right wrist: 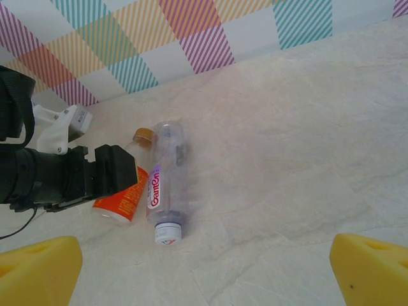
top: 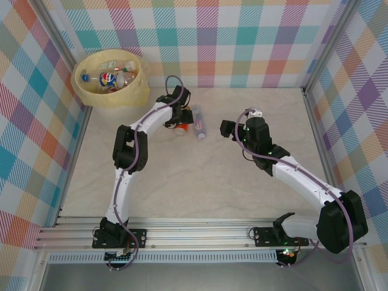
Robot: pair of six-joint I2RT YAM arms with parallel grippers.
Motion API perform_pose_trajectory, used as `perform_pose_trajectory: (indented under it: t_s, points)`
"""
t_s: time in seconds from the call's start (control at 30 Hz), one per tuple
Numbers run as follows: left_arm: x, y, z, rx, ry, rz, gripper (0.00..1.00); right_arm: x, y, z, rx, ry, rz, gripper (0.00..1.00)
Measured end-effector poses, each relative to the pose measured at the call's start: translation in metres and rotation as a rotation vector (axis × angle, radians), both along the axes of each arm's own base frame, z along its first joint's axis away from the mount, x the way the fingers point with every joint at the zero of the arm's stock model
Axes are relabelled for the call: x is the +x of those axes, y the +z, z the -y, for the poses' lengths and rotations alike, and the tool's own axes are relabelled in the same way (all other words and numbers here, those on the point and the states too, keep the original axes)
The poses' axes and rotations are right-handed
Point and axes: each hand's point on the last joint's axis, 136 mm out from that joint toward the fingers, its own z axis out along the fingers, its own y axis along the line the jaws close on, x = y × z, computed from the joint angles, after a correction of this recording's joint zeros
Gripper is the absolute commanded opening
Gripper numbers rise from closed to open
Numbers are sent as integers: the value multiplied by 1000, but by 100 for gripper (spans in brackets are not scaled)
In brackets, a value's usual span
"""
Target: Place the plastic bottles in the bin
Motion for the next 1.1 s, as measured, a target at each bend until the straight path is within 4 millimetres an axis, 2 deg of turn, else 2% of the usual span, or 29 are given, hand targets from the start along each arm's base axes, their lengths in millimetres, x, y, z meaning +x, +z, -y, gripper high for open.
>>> perform_pose_trajectory:
  t_s: [0.13, 0.27, 0.53, 0.77, 0.87, 0.97, 1.1]
  points:
    - [-1, -15, -2, 1, 1, -28, 81, 1, -3, -1, -2, 3, -8, 100]
    - [-2, -31, -3, 4, -5, -59, 76, 0, -7, -2, -6, 10, -21, 100]
    - [-1, -32, -9, -1, -6, -46, 64, 0, -7, -5, 0, 24, -24, 100]
    - [-16, -29, -15, -15, 7, -36, 55, -3, -4, -16, 13, 90, -21, 100]
    - [-21, -20, -18, -19, 13, -23, 54, -4, -1, -24, 24, 135, -9, 100]
    - [-24, -1, -19, -34, 16, 10, 54, -6, 1, -29, 27, 170, -2, 100]
    - [-26, 47, -20, -80, 27, 100, 51, -7, 2, -32, 30, 189, 0, 100]
